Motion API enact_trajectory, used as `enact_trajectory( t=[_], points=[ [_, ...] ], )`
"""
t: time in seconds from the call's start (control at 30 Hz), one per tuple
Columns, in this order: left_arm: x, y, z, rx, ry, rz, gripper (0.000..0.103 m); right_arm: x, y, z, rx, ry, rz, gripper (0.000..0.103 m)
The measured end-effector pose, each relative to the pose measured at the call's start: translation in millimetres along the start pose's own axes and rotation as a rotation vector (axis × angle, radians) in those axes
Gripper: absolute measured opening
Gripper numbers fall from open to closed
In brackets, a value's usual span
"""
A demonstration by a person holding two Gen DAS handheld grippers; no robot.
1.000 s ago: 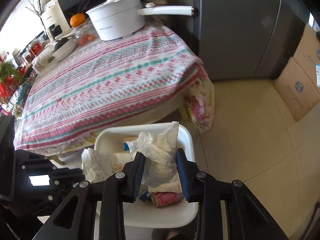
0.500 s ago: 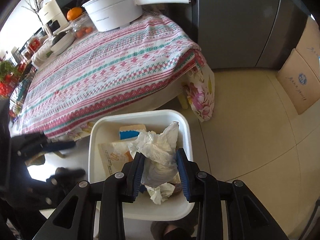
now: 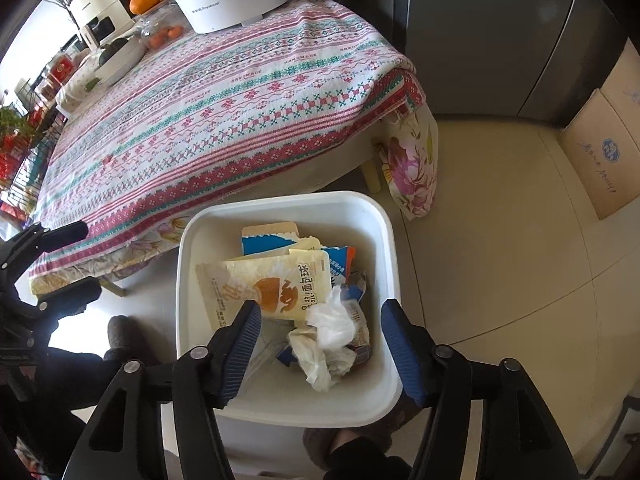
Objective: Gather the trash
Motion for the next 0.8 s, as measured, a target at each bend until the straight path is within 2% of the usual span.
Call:
enact_trajectory(
  t=[0.13,0.27,0.4,0.57,0.67,0.7,0.8],
  points=[
    [-10,-16,2,-0.088,0.013,-0.040,0.100,-4,-2,-3,0.003,0.010,0.015,0.066],
    [-23,-22,12,-0.138,0.032,-0.111,0.102,-20,-9,-7,-0.021,0.072,0.061,0.071],
    [-42,-20,24,-0.186,0.072,-0.194,0.102,-46,-26,-5,-0.071,0.164,0.118,0.085],
    [-71,-10,35,-0.222,0.160,-0.242,0.102,-76,-49,7,-0.109,0.257,0.184,0.087],
    [-92,-4,35,-0.221,0.234,-0.278,0.102,-93,-58,16,-0.091,0.312,0.189,0.095],
    [-100,-3,36,-0.223,0.267,-0.299,0.102,-98,-62,20,-0.090,0.325,0.186,0.102],
    [-117,-1,38,-0.226,0.326,-0.330,0.102,-114,-69,27,-0.100,0.387,0.238,0.103]
  ],
)
Point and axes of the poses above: each gripper's, at about its wrist camera, not at the fingertips, and x roughly the way its jaws point, y to its right, z to its underside, the point moved 7 cm from there along x, roughly the way its jaws point, and after that the axes turned 6 degrees about -x, right-handed, at the moved point
